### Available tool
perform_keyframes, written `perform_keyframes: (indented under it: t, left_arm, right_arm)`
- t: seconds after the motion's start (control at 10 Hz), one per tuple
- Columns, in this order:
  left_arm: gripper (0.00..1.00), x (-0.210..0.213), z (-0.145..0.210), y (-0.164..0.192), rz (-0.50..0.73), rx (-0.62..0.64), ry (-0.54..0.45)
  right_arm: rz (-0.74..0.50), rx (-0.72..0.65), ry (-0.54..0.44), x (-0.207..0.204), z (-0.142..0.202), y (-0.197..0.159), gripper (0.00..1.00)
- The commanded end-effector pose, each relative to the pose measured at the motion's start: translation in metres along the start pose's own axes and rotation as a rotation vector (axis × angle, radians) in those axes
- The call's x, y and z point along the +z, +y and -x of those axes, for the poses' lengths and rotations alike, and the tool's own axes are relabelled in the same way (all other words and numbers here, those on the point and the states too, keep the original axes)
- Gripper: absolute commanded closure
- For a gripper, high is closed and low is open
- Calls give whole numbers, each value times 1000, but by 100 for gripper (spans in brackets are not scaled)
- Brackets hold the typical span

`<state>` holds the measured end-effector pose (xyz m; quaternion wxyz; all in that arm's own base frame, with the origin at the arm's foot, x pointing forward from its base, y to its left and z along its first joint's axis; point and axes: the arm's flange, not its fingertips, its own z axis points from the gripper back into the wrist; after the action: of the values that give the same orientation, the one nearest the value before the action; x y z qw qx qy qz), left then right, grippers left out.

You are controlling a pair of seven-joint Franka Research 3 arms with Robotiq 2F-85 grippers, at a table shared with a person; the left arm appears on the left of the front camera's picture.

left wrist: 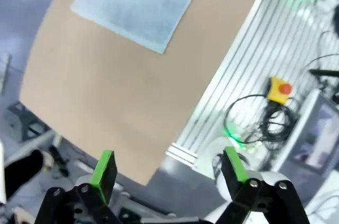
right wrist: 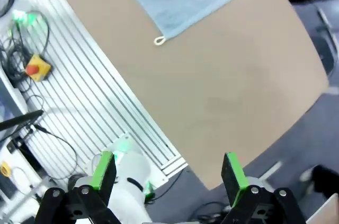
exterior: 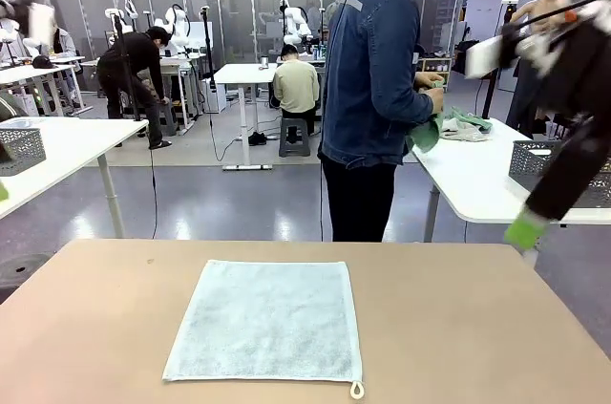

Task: Fold the towels and place them in the basket.
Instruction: When a person lays out a Towel with hook on the table, fold it in half twice.

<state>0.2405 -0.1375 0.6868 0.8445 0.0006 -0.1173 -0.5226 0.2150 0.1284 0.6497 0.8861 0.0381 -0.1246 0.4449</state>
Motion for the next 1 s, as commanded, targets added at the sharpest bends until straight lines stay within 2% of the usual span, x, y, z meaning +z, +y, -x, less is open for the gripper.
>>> perform_keyframes:
  t: [0.0,0.1,0.2,0.4,0.5,0.6,0.7,0.9]
  left_arm:
    - [0,-45,-16,-12,-113,-118,-51]
    - [0,-68,-26,-17,-150,-143,-60]
    - [0,-95,-34,-15,-138,-192,-114]
    - [0,-129,-36,-7,-80,-200,-85]
    - [0,-132,-36,-7,-83,-198,-79]
    - [0,-129,-36,-8,-117,-185,-83]
    - [0,-135,-38,-13,-72,-175,-77]
    - [0,-135,-38,-13,-72,-175,-77]
  right_arm:
    - [58,200,-7,-31,-24,14,0]
    - [110,239,49,-52,-36,21,0]
    - [65,302,82,-71,-43,24,0]
    - [13,366,117,-100,-47,22,0]
    - [0,354,123,-106,-48,22,0]
    - [-11,273,131,-103,-51,19,0]
    - [11,331,132,-105,-50,30,0]
    - [11,331,132,-105,-50,30,0]
